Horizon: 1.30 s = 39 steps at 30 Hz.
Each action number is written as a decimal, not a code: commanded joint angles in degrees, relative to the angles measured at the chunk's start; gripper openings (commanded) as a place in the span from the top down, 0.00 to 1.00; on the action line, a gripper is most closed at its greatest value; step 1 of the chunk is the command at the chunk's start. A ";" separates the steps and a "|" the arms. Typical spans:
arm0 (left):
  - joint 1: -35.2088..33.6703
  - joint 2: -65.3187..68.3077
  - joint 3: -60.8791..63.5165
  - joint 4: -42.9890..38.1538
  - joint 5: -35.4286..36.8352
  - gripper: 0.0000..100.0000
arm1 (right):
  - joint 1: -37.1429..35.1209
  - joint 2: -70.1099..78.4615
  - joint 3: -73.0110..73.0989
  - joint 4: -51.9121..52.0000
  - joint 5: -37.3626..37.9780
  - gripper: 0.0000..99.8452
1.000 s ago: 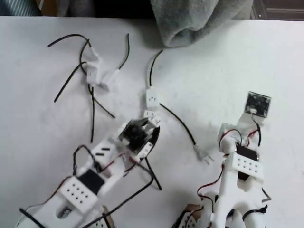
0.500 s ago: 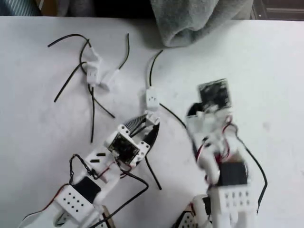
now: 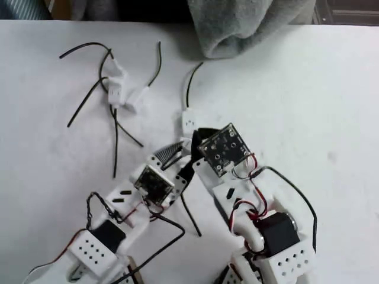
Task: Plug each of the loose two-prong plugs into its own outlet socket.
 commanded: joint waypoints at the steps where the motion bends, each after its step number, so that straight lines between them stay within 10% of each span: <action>1: -0.13 -1.27 -0.26 -1.85 0.62 0.98 | -0.48 0.48 -1.49 -4.53 0.53 0.98; 39: -0.48 -1.27 -0.26 -1.85 0.26 0.98 | 1.63 10.59 5.01 -6.46 5.01 0.98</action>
